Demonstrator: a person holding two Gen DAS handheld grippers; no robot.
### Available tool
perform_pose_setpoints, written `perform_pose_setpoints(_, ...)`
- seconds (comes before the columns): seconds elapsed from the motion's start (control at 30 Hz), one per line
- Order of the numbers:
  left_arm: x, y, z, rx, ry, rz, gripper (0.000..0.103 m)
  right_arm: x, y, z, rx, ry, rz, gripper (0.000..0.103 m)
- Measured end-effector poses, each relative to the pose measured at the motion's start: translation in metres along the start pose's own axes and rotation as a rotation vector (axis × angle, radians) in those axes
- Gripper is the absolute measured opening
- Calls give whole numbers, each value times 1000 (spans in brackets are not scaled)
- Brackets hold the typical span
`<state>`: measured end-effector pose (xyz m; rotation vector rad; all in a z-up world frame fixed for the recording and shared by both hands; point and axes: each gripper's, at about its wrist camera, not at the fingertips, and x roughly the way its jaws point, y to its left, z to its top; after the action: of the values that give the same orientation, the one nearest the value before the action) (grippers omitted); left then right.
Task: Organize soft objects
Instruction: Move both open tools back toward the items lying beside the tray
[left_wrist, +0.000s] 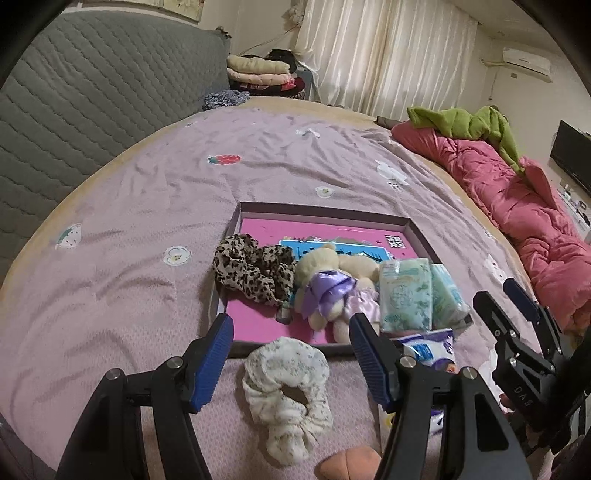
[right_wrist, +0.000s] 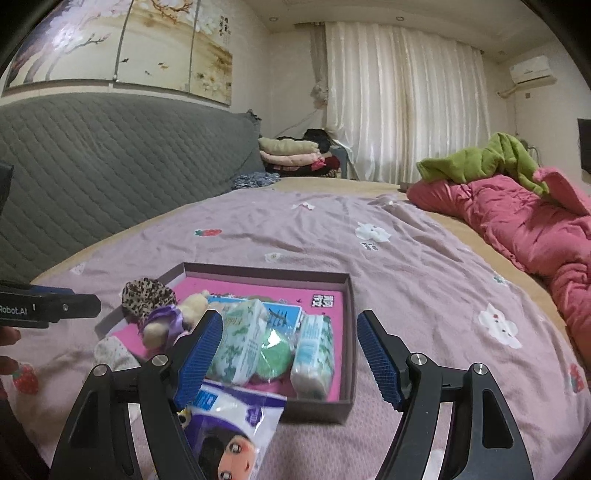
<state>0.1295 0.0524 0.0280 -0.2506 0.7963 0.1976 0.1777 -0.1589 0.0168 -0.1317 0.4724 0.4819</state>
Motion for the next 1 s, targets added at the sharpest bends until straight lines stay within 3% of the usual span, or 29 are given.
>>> perform_pose_setpoints(0.57, -26, -11, -28, 24, 30, -43, 65, -40, 16, -20, 9, 44, 11, 77)
perform_pose_setpoints(1.0, -37, -17, -64, 46, 101, -87, 65, -65, 27, -33, -26, 89, 8, 77)
